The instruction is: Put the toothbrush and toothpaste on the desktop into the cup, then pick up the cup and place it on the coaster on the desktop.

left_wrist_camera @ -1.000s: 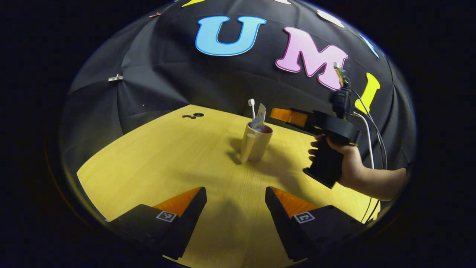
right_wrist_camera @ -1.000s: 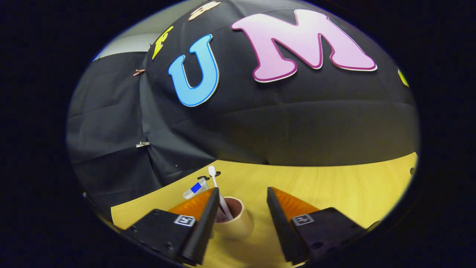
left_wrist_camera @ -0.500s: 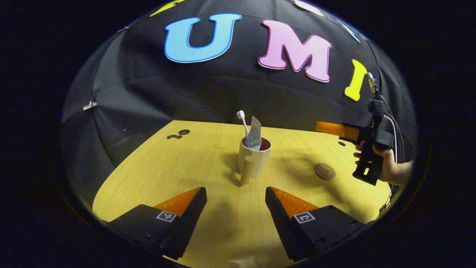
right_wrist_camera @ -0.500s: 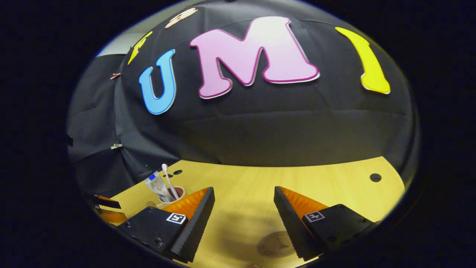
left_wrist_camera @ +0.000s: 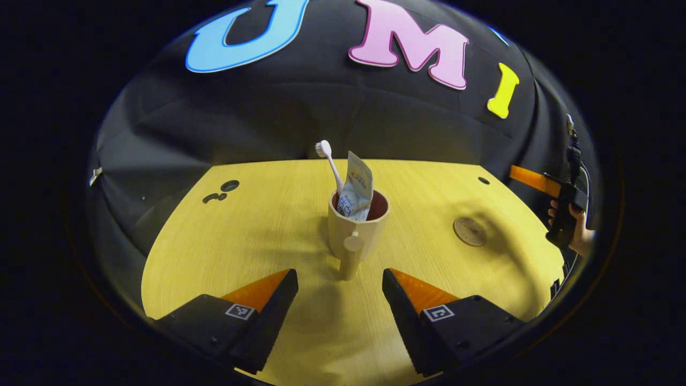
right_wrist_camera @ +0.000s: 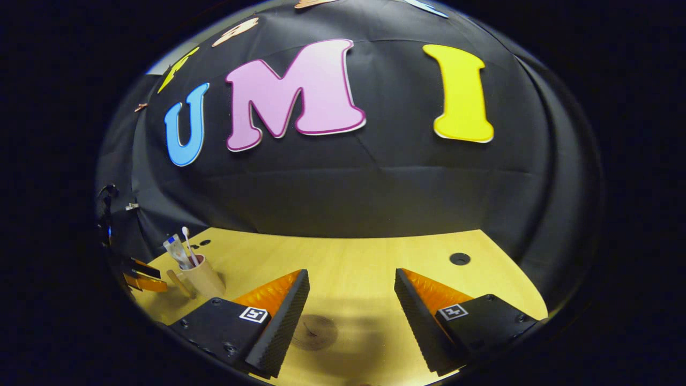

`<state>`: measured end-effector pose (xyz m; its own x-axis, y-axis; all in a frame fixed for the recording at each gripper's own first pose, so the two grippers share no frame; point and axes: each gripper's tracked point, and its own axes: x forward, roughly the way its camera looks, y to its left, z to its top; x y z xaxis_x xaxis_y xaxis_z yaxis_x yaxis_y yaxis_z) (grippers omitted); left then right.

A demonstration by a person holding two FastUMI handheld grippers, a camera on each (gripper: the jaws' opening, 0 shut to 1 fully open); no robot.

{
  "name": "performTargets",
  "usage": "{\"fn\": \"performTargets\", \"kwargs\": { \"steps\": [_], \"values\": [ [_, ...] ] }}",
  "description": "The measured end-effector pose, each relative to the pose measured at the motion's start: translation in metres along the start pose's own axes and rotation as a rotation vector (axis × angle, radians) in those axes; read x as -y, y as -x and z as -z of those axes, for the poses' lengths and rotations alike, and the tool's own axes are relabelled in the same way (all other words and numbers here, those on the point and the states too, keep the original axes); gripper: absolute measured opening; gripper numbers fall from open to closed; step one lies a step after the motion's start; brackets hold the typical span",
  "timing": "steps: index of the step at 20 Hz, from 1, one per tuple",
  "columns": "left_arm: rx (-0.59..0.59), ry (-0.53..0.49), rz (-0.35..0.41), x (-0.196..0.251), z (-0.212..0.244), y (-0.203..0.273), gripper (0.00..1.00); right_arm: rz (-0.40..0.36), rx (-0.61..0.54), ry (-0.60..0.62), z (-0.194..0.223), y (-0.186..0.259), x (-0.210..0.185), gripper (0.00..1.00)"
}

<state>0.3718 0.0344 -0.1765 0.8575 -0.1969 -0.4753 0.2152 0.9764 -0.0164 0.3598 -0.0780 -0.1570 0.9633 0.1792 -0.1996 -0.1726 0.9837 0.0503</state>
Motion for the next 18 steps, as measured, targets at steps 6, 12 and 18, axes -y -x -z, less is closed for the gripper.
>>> {"fn": "performTargets", "kwargs": {
  "steps": [6, 12, 18],
  "values": [
    [-0.141, -0.055, 0.054, 0.011, -0.011, -0.037, 0.97, 0.115, -0.044, -0.085, 0.013, 0.053, 0.073, 0.98],
    [-0.316, -0.046, 0.062, 0.017, -0.008, -0.061, 0.97, 0.242, -0.102, -0.063, 0.033, 0.120, 0.133, 0.98],
    [-0.428, -0.084, 0.022, 0.018, -0.005, -0.073, 0.79, 0.307, -0.121, -0.110, 0.035, 0.159, 0.158, 0.98]
  ]
}}
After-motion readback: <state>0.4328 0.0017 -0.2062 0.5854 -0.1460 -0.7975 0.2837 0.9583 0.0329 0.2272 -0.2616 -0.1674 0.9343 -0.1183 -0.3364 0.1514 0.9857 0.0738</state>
